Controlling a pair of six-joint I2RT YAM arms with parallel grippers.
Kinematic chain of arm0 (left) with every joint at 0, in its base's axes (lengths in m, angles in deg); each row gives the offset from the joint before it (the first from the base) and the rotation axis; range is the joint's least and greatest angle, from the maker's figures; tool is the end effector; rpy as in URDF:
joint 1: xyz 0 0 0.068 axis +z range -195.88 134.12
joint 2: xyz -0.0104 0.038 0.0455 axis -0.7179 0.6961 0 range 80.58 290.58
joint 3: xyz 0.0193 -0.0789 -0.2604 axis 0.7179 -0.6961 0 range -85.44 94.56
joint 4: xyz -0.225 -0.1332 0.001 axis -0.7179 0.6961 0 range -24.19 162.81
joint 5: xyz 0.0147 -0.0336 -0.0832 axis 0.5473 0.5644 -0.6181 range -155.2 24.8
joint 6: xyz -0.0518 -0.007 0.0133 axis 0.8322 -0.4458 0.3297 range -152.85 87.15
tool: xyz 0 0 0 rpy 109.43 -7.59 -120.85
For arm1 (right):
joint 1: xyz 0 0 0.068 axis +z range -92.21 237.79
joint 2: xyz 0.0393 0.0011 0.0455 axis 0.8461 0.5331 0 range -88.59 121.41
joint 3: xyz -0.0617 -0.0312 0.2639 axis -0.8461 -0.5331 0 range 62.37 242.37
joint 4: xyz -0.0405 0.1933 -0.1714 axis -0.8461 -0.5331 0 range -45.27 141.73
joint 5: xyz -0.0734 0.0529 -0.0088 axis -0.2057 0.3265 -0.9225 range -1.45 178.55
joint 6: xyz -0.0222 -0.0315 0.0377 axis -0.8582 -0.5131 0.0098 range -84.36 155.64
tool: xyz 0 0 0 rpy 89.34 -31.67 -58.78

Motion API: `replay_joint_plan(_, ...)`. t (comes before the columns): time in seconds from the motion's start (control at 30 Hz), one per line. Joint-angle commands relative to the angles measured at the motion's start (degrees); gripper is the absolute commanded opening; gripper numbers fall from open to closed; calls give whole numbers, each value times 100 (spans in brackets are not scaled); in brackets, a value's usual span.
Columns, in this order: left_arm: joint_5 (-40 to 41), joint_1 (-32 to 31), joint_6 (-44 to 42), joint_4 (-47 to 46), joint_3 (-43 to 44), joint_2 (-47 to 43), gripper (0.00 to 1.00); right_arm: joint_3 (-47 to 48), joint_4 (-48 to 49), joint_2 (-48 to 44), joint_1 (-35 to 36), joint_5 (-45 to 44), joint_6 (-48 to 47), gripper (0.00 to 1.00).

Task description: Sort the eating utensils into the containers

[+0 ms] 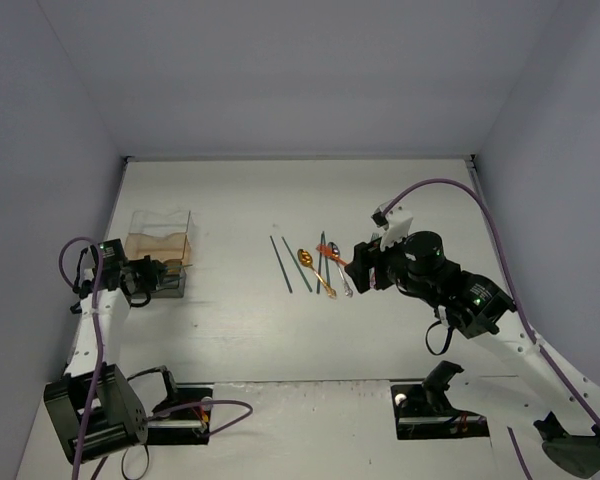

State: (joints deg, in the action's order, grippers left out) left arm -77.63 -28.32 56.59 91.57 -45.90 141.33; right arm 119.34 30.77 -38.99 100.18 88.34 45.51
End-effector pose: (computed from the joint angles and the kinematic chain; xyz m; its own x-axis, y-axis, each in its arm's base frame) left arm 0.2077 0.0577 0.2316 0.1479 -0.9775 0.1506 -0.6985 -0.2111 -0.6838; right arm 0.1411 0.1284 0.3797 -0.2863 -0.0291 -0.9577 -0.6319 0.7571 0.1658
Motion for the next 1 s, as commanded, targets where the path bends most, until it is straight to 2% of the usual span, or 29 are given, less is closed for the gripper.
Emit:
replay_joint_plan(0.0,-356,236,-88,-436,222,413,2,-9,168,-81,-62,-50,-108,64)
replay_joint_plan(0.3,-662,526,-495,-455,587,979,7,-27,136,-118,-91,-102,-125,65)
replay_joint_plan(0.73,-1033,643,-613,-1151,529,1563,18,-63,119,-127,-108,-163,-134,65)
replay_joint_plan(0.83,-962,641,-630,-1119,544,1435,23,-54,110,-116,-108,-173,-141,65)
replay_joint_plan(0.97,-815,636,-757,-760,686,1093,36,-16,110,-86,-115,-188,-143,65)
